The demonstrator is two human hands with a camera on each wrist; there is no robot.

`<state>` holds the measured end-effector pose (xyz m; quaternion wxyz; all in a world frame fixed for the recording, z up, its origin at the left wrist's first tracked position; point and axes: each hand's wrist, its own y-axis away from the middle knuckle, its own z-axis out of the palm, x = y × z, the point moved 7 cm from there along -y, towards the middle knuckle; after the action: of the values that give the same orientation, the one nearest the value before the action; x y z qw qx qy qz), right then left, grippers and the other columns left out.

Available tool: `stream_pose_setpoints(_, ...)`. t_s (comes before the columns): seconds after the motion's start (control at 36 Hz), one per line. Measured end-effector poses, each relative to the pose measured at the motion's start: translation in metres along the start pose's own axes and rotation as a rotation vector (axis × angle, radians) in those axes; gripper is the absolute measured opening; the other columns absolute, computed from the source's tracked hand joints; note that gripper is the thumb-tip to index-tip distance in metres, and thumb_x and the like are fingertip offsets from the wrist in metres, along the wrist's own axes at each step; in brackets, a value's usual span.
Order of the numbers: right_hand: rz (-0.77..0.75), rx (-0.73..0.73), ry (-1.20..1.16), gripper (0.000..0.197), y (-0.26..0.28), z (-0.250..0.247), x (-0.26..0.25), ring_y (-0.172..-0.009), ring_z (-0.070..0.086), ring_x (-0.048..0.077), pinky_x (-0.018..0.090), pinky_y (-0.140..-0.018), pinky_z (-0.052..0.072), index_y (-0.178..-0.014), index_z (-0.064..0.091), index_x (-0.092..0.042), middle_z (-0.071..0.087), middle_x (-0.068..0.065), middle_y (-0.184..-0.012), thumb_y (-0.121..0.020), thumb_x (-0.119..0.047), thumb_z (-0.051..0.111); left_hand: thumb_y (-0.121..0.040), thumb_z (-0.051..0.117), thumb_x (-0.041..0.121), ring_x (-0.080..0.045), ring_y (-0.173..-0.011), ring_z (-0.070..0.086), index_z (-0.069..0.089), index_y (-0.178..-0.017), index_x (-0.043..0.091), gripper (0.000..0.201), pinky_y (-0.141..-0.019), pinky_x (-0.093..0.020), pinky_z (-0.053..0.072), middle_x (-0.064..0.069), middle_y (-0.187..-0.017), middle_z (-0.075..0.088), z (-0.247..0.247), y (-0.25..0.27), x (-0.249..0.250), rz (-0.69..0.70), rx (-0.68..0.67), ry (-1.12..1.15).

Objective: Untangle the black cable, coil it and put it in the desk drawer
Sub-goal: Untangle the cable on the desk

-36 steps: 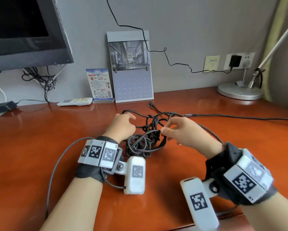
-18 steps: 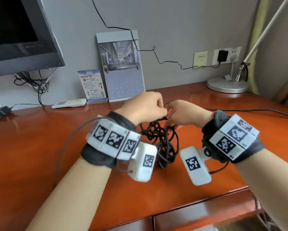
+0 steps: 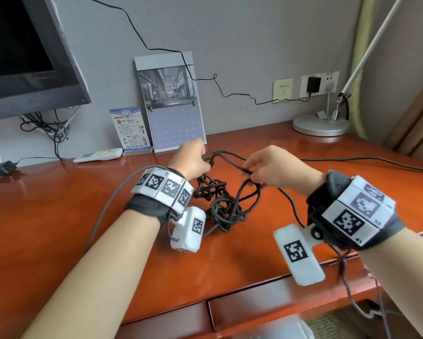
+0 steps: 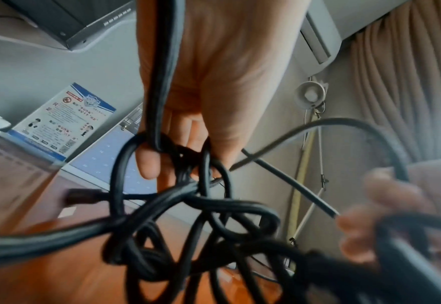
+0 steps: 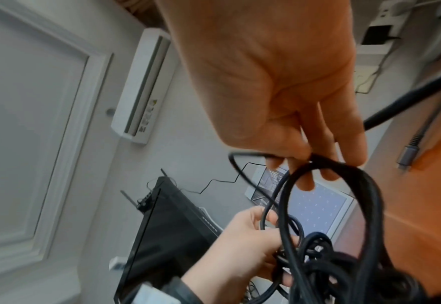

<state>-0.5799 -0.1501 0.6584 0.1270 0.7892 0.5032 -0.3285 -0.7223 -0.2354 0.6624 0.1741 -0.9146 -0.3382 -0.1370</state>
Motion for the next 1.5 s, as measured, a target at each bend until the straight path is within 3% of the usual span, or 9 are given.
stream_pose_setpoints(0.19, 0.018, -0.014, -0.241, 0.025, 0.004, -0.001, -0.003, -0.108, 0.058, 0.021, 0.035, -0.086, 0.05, -0.105, 0.063, -0.004, 0.064, 0.009, -0.115, -0.09, -0.021, 0.052, -0.083, 0.059, 0.004, -0.017, -0.058, 0.051, 0.058, -0.087, 0.012, 0.009, -0.06, -0.029, 0.045, -0.004, -0.082, 0.055, 0.008, 0.001, 0.002, 0.009, 0.005, 0.019)
stream_pose_setpoints(0.39, -0.039, 0.004, -0.301, 0.043, -0.003, -0.004, -0.029, -0.048, 0.042, 0.015, 0.026, -0.062, 0.039, -0.089, 0.064, -0.009, 0.04, 0.0, -0.053, -0.098, -0.044, 0.04, -0.084, 0.06, 0.007, -0.013, -0.057, 0.051, 0.062, -0.085, 0.011, 0.005, -0.058, -0.026, 0.043, -0.003, -0.081, 0.059, 0.013, 0.0, 0.001, 0.021, 0.002, 0.01)
stream_pose_setpoints(0.56, 0.002, 0.079, -0.557, 0.057, -0.009, -0.016, -0.017, -0.039, 0.048, 0.018, 0.041, -0.073, 0.05, -0.104, 0.065, 0.005, 0.03, -0.003, -0.043, -0.101, -0.038, 0.028, -0.086, 0.057, 0.009, -0.021, -0.062, 0.057, 0.065, -0.088, 0.009, 0.009, -0.058, -0.028, 0.05, -0.005, -0.082, 0.062, 0.015, 0.001, -0.026, -0.11, -0.054, 0.036)
stream_pose_setpoints(0.72, 0.026, 0.141, -0.762, 0.028, -0.013, -0.033, -0.009, -0.039, 0.049, 0.023, 0.041, -0.064, 0.049, -0.073, 0.058, -0.004, 0.046, 0.005, -0.047, -0.092, -0.014, 0.04, -0.089, 0.058, 0.018, -0.021, -0.058, 0.057, 0.065, -0.083, 0.009, 0.013, -0.056, -0.025, 0.045, -0.008, -0.075, 0.063, 0.013, 0.0, -0.042, -0.178, -0.095, 0.056)
stream_pose_setpoints(0.83, 0.079, -0.045, -0.619, 0.044, -0.016, -0.021, -0.012, -0.03, 0.018, 0.013, 0.042, -0.063, 0.038, -0.088, 0.052, 0.001, 0.027, 0.007, -0.049, -0.096, -0.042, 0.044, -0.088, 0.06, 0.02, -0.019, -0.06, 0.059, 0.064, -0.086, 0.011, 0.01, -0.047, -0.02, 0.04, -0.004, -0.079, 0.062, 0.013, 0.0, -0.043, -0.199, -0.127, 0.058)
stream_pose_setpoints(0.92, 0.081, -0.179, -0.561, 0.04, -0.012, -0.019, -0.021, -0.03, 0.017, 0.013, 0.034, -0.053, 0.052, -0.072, 0.048, 0.0, 0.032, 0.006, -0.044, -0.102, -0.024, 0.039, -0.082, 0.063, 0.017, -0.021, -0.071, 0.057, 0.066, -0.094, 0.009, 0.015, -0.053, -0.023, 0.045, -0.004, -0.087, 0.061, 0.011, 0.0, -0.045, -0.217, -0.105, 0.07)
stream_pose_setpoints(1.11, 0.094, -0.254, -0.38, 0.026, -0.007, -0.041, -0.013, -0.032, 0.026, 0.011, 0.023, -0.04, 0.035, -0.078, 0.053, -0.004, 0.048, 0.002, -0.049, -0.098, -0.01, 0.036, -0.085, 0.059, 0.015, -0.019, -0.06, 0.053, 0.054, -0.078, 0.011, 0.01, -0.054, -0.028, 0.051, -0.004, -0.072, 0.053, 0.019, 0.005, -0.056, -0.303, -0.187, 0.248)
stream_pose_setpoints(1.25, 0.13, -0.156, -0.423, 0.029, -0.007, -0.042, -0.002, -0.032, 0.015, 0.009, 0.018, -0.037, 0.015, -0.06, 0.032, -0.016, 0.031, -0.005, -0.041, -0.089, -0.016, 0.034, -0.086, 0.054, 0.003, -0.02, -0.066, 0.061, 0.067, -0.088, 0.008, 0.014, -0.056, -0.031, 0.055, -0.001, -0.078, 0.065, 0.024, 0.007, -0.051, -0.293, -0.226, 0.421)
stream_pose_setpoints(1.5, -0.122, -0.288, -0.267, 0.05, 0.003, -0.021, -0.026, -0.05, 0.011, 0.019, 0.03, -0.048, 0.015, -0.047, 0.023, -0.018, 0.019, 0.005, -0.049, -0.09, -0.021, 0.047, -0.086, 0.04, -0.011, -0.016, -0.066, 0.063, 0.067, -0.077, 0.011, 0.036, -0.048, -0.025, 0.051, -0.002, -0.078, 0.069, 0.028, 0.007, -0.057, -0.365, -0.297, 0.591)
